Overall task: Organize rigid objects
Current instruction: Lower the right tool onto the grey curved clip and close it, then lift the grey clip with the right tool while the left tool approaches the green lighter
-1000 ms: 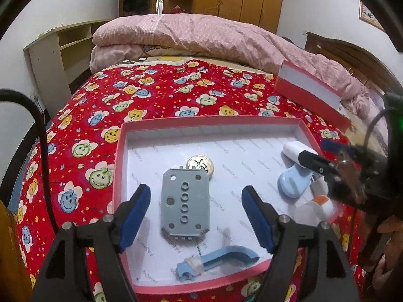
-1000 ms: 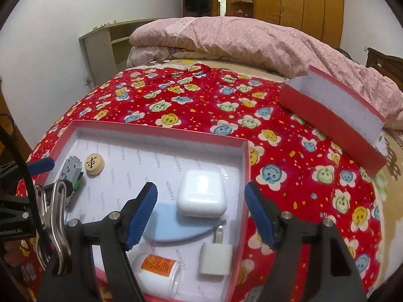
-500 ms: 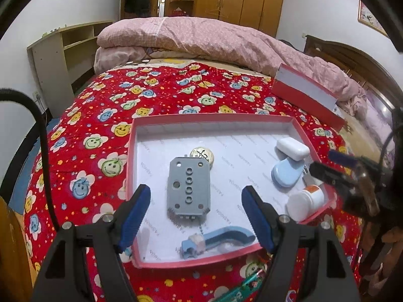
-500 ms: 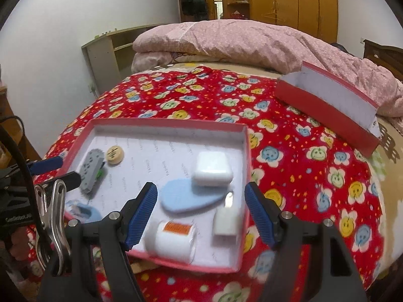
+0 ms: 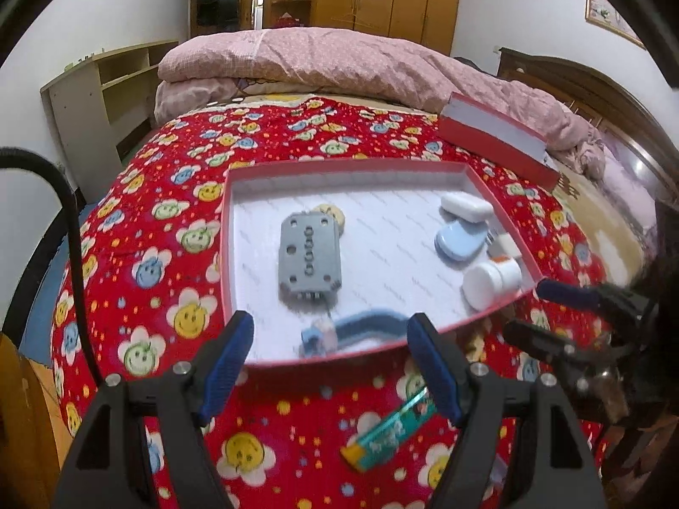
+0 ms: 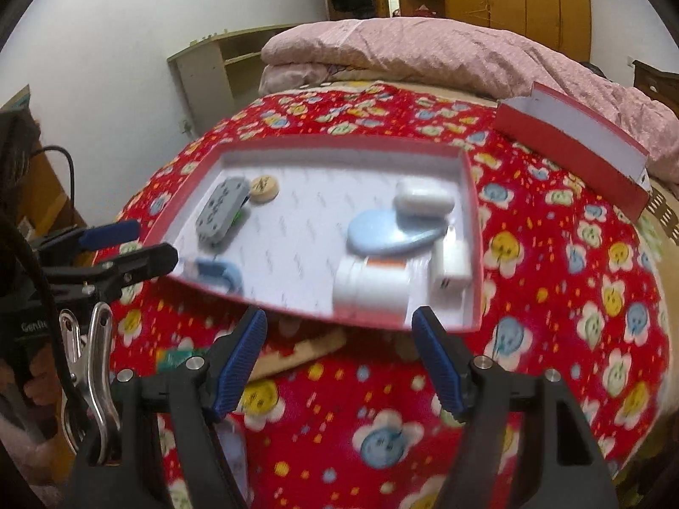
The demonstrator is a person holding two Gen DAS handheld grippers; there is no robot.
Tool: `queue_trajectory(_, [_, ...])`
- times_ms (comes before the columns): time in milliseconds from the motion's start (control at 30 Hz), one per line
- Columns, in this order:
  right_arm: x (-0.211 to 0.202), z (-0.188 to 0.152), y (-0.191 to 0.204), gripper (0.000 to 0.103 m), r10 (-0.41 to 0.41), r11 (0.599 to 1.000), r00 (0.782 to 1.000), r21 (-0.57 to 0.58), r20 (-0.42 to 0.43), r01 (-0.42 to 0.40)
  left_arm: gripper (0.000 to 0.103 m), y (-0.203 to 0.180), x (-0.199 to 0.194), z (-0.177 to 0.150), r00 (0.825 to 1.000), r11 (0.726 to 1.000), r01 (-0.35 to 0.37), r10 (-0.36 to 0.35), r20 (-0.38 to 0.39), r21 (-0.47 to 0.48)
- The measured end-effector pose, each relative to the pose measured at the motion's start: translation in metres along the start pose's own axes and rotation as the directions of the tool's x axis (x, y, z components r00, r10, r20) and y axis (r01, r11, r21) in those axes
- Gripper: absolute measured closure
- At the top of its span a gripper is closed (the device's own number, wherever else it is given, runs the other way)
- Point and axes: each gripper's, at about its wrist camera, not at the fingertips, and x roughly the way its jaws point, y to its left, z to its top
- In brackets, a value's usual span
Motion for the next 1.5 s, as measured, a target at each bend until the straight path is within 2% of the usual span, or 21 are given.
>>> queue_trajectory(233, [-0.004, -0.031, 0.008, 0.033, 0.042, 0.999, 0.998, 0.017, -0.04, -0.042, 0.025, 0.005, -0.004, -0.025, 1.0, 1.0, -0.007, 0.006, -0.028, -0.013])
queue_trajectory(433, [-0.008, -0.057, 0.025, 0.047, 0.046, 0.999, 0.997, -0.008, -0.062, -0.047, 0.025, 0.005, -0.011, -0.039, 0.999, 1.0, -0.026, 0.026, -0.021, 0.009])
queue_trajectory(600, [-0.007, -0.071, 0.035, 0.059, 0.082, 0.997, 0.993, -0.002, -0.088, -0.083, 0.025, 0.003, -0.021, -0.046, 0.999, 0.999, -0.046, 0.046, 0.0, 0.027])
queue_trajectory(800, [-0.003, -0.079, 0.051, 0.064, 0.102, 0.993, 0.989, -0.045, -0.106, -0.107, 0.025, 0.01, -0.04, -0.048, 0.998, 0.998, -0.06, 0.059, 0.017, 0.013])
queue_trajectory(1033, [-0.006, -0.086, 0.066, 0.066, 0.097, 0.989, 0.99, -0.101, -0.098, -0.106, 0.025, 0.011, -0.047, -0.051, 0.997, 0.997, -0.075, 0.075, -0.012, 0.018])
queue_trajectory(1200, [-0.002, -0.088, 0.068, 0.084, 0.071, 0.99, 0.992, -0.113, -0.106, -0.083, 0.025, 0.005, -0.05, -0.052, 0.995, 0.995, -0.089, 0.09, -0.035, 0.038])
queue_trajectory(1333, [-0.006, -0.086, 0.055, 0.084, 0.034, 0.996, 0.997, -0.076, -0.066, -0.039, 0.025, 0.004, -0.053, -0.053, 0.994, 0.994, -0.102, 0.103, -0.038, 0.033])
queue_trajectory(1500, [-0.015, -0.083, 0.034, 0.084, -0.025, 0.999, 0.999, -0.039, -0.035, 0.023, 0.025, -0.003, -0.041, -0.057, 0.994, 0.997, -0.07, 0.071, -0.087, 0.014])
